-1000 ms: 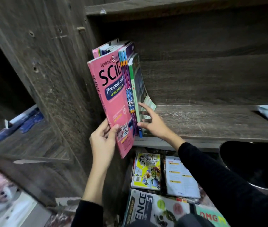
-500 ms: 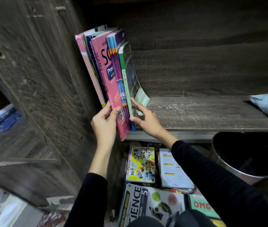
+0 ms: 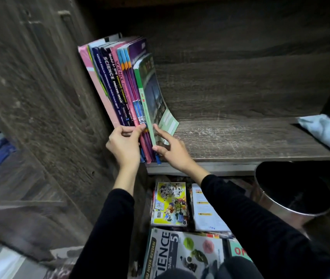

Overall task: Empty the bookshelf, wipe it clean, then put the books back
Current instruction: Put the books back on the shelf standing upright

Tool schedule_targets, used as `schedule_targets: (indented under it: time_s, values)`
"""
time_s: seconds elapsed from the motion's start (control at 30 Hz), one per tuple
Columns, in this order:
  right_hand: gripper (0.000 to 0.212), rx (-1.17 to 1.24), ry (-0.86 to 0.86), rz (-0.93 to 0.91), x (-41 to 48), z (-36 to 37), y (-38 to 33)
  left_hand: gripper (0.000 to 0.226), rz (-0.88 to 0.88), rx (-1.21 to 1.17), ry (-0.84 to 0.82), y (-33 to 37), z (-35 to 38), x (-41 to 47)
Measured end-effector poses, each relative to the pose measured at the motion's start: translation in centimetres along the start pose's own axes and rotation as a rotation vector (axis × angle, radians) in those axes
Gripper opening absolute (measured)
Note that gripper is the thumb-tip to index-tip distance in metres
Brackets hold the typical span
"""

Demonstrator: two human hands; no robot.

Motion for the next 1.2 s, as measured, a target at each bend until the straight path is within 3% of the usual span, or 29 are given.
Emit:
schedule_targets:
  time_s: [0.4, 0.8, 1.1, 1.2]
  values:
    - [0.073, 0.047, -0.072, 0.018, -0.1, 0.1, 0.2, 0.014, 0.169, 0.169, 0.013, 0.3, 0.7, -0.4]
    - [0.069, -0.336, -0.027, -0.101, -0.2, 1.5, 0.4, 0.014, 0.275, 0.252, 0.047, 0.2, 0.5, -0.4]
    - [0.046, -0.244, 0.058, -0.052, -1.6, -0.4, 2.7, 0.013, 0.256, 0.052, 0.097, 0.3, 1.0, -2.6]
    - [0.039, -0.227, 0.155, -0.118, -3.2, -4.0, 2.1, 0.02, 0.355, -0.002, 0.153, 3.2, 1.4, -4.8]
Point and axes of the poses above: each hand's wrist, its own x-axis towards the middle knuckle, its own z-axis out of the palm, y = z × x, the point moved 10 cm from there along x, towards the middle knuckle, and after that the axes turned 7 degrees about x, right-handed, at the moved point
